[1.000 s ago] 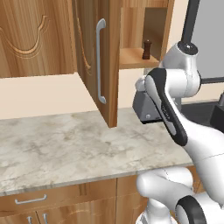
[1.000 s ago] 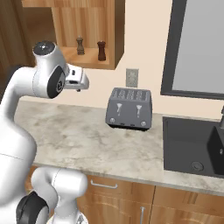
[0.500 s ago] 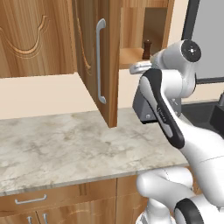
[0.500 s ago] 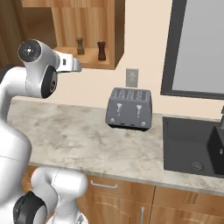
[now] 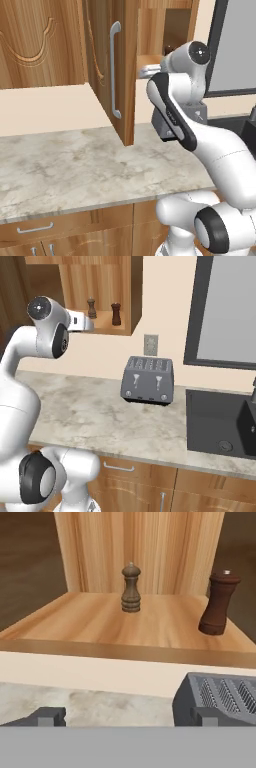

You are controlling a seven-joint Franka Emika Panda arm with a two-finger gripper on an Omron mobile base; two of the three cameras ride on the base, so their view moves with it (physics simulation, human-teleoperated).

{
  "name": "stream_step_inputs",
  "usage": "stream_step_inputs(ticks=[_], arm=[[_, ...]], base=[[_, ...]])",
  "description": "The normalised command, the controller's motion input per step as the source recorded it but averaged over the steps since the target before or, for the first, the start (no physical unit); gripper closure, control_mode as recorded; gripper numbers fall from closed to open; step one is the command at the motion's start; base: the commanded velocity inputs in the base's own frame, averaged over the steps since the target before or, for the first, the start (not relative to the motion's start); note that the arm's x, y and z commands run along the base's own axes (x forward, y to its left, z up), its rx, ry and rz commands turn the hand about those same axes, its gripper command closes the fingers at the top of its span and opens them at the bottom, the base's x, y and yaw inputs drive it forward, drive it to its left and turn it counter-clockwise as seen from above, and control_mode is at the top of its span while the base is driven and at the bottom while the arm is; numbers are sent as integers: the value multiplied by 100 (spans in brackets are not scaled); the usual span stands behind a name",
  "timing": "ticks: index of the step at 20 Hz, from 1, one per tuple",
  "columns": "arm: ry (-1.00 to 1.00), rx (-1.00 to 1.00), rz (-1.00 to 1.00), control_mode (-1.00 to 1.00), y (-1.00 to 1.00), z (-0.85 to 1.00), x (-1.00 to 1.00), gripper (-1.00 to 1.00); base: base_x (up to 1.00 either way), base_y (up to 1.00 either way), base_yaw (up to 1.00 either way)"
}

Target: Take 2 condiments from the cabinet and move them on the counter near the stove.Make sure the condiments are lined up with each other, next to each other.

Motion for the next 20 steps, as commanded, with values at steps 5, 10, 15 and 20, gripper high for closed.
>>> stream_step_inputs(ticks=[5, 10, 15, 20], arm=[[0, 0, 0, -100, 3, 1, 51, -100], [0, 0, 0, -100, 5, 10, 60, -100], [0, 0, 0, -100, 7, 13, 66, -100], [0, 0, 0, -100, 7, 9, 58, -100]], base=[[0, 0, 0], [0, 0, 0], [0, 0, 0], [0, 0, 0]])
